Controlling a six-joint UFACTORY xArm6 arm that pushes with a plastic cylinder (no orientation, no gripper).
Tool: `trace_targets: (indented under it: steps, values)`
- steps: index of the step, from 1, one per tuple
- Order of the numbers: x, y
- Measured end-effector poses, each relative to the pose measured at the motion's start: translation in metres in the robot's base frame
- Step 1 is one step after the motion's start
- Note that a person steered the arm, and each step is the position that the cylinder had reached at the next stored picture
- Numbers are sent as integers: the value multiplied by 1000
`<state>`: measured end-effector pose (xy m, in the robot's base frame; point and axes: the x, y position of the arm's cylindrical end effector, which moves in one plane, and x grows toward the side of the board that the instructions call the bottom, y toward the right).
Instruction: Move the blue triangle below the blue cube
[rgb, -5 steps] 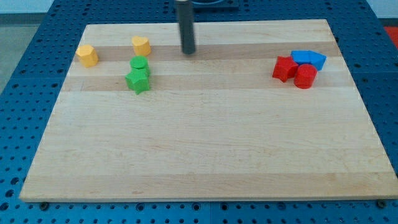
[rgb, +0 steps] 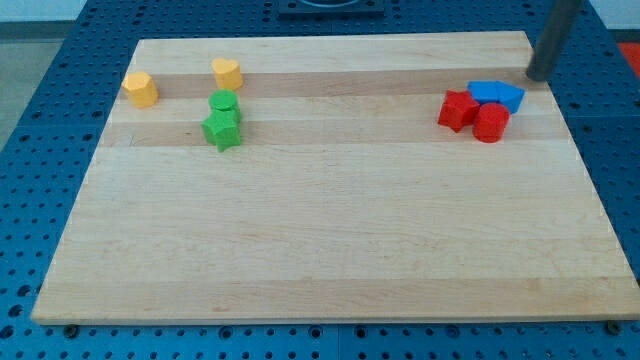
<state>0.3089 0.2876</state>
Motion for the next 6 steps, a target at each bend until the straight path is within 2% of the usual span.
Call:
trace_targets:
  steps: [2,3,6]
  values:
    - [34,-58]
    - [36,-65]
    - [39,-38]
